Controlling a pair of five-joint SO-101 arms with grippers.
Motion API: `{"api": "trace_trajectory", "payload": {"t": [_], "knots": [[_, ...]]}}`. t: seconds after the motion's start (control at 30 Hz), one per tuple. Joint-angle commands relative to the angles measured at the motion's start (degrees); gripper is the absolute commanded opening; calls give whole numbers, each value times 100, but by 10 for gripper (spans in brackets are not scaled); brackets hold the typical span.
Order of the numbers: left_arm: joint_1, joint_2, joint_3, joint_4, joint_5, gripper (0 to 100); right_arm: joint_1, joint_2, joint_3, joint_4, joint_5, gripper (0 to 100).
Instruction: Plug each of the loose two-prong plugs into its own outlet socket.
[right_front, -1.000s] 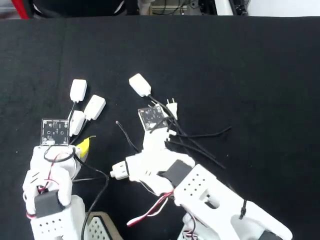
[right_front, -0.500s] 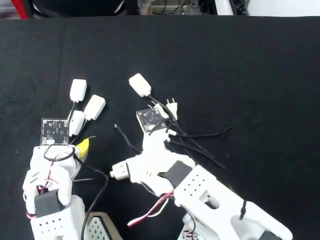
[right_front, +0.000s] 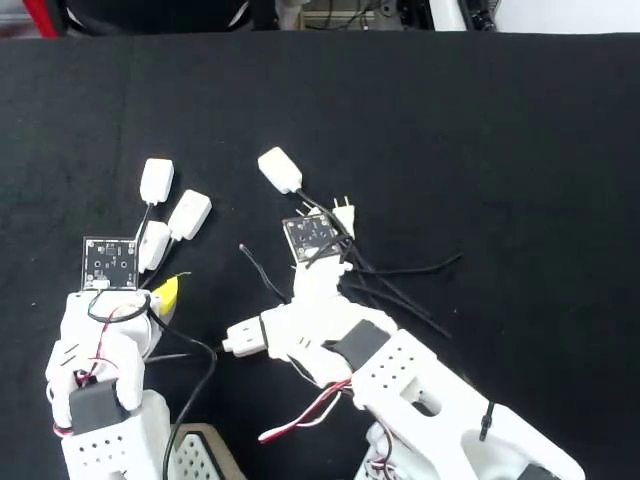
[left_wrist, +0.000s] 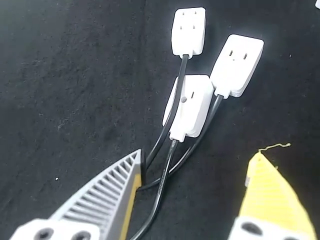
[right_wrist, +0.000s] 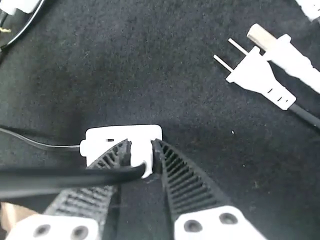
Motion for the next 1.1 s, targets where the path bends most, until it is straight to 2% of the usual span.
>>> {"api": "trace_trajectory", "payload": {"t": [0.0,0.13,0.47,0.83,0.97,1.07], "knots": [[-31,-35,-22,-141,-44,328,62,22,31,-79,35,11],[-31,-35,-22,-141,-44,328,-255,22,145,-88,35,11],[-22,-35,31,-149,-44,328,-316,66,207,-97,202,11],[-22,-35,57,-149,-44,328,-501,1859,-505,-79,589,11],[-22,-35,119,-158,-44,328,-475,1991,-585,62,703,11],[-22,-35,145,-158,-44,328,-378,1886,-743,536,853,11]]}}
